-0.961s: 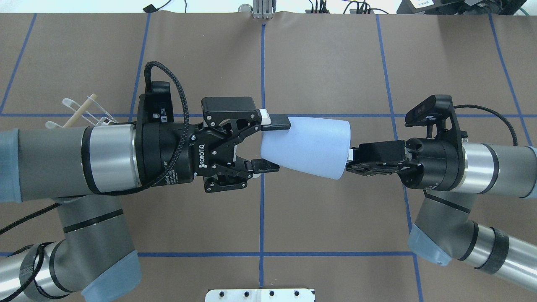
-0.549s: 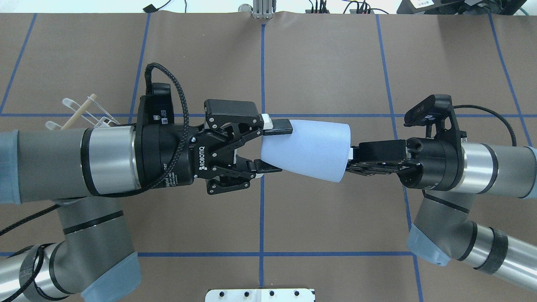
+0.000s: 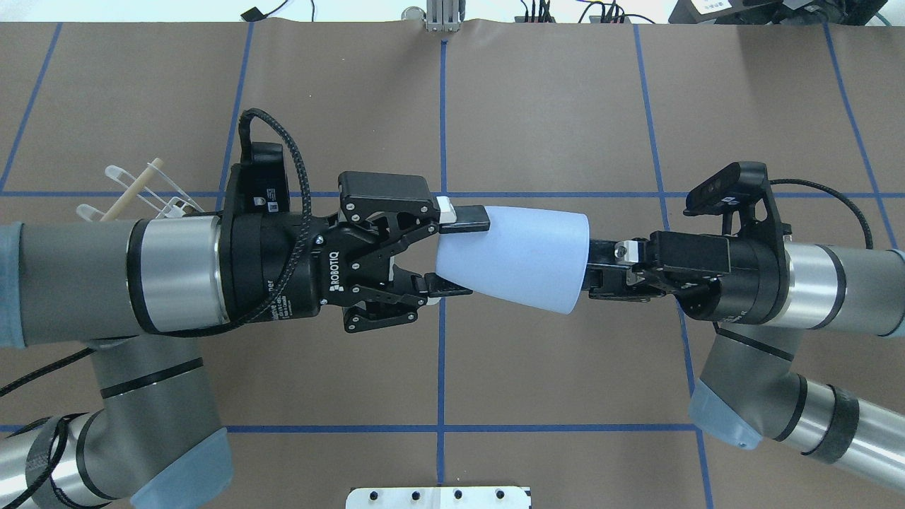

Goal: Hang cup on cup holder
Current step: 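Close the left gripper on the cup and open the right gripper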

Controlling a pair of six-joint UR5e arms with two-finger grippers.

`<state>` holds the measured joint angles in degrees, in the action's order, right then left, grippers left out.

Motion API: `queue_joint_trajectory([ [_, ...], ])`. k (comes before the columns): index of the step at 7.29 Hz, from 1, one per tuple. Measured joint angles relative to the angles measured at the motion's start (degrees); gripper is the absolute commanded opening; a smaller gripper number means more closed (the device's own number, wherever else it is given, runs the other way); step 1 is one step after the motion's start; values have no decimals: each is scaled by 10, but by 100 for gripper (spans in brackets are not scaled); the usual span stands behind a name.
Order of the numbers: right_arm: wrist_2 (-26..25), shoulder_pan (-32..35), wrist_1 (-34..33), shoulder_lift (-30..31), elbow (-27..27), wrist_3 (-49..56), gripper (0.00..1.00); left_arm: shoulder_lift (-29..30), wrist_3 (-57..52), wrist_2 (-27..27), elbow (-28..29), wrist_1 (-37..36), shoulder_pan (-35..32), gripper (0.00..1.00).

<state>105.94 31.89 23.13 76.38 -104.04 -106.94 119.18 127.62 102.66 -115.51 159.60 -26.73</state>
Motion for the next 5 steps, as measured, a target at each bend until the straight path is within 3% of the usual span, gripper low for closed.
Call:
queue_joint_trajectory([
  [2, 8, 23, -6, 23, 3, 4, 100, -14, -11, 22, -7, -5, -5, 0],
  [3, 38, 67, -20, 33, 13, 6, 100, -18, -19, 29, -7, -7, -13, 0],
  [5, 165, 203, -92, 39, 55, 59, 100, -32, -39, 51, -7, -48, -60, 0],
])
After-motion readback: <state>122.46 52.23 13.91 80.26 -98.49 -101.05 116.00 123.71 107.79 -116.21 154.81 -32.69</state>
